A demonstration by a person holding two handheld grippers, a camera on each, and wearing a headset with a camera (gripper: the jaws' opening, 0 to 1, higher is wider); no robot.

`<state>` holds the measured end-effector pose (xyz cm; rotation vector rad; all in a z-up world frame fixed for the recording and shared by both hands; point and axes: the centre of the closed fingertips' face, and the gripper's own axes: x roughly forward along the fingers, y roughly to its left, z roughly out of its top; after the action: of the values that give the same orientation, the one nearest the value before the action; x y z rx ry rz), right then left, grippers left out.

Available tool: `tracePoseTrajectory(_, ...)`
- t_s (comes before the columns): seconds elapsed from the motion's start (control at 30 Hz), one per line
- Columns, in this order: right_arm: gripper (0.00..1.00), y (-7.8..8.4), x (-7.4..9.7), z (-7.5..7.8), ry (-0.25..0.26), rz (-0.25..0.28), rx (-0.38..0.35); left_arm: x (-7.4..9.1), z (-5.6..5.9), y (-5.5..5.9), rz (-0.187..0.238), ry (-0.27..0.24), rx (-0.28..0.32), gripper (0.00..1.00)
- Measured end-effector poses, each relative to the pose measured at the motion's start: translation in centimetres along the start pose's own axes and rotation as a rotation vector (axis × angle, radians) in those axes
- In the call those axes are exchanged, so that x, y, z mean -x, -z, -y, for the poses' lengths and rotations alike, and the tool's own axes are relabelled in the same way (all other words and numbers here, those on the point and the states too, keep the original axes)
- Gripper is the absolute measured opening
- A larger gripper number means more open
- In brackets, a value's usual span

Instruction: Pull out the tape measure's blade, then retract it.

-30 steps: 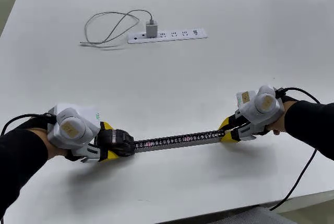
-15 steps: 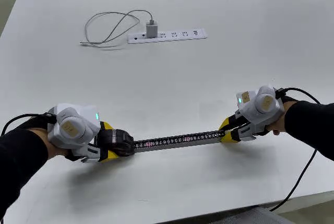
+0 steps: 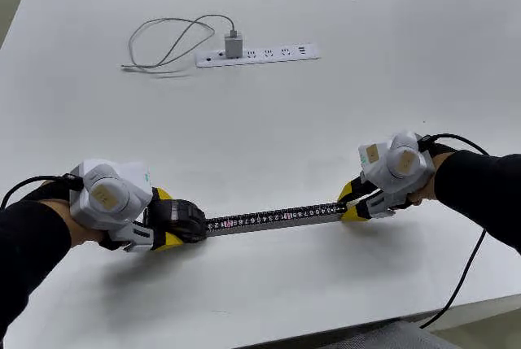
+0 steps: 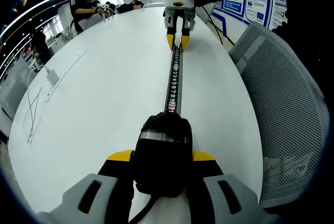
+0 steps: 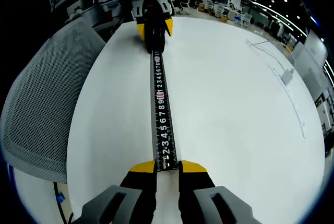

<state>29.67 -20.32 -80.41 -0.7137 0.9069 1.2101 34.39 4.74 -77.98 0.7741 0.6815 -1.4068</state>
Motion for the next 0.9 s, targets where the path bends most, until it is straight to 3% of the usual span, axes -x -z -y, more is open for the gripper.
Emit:
tracePoseTrajectory(0.47,0.13,0.5,0.1,0.1,-0.007,-0.077,0.079,0.9,-0.1,0.1,-0.038,-0.003,-0.002,0.34)
tracePoseTrajectory(0.6,0.17,0.0,0.8,0.5,0.016,-0.069,0.089,1.3,-0.3,0.1,-0.039,-0.007,-0.007,0.35)
tracePoseTrajectory(0.9,0.24,-0.5,1.7,0.5,0.033,-0.040,0.058,2.5,-0.7,0.9,-0.011,-0.029,0.075,0.46)
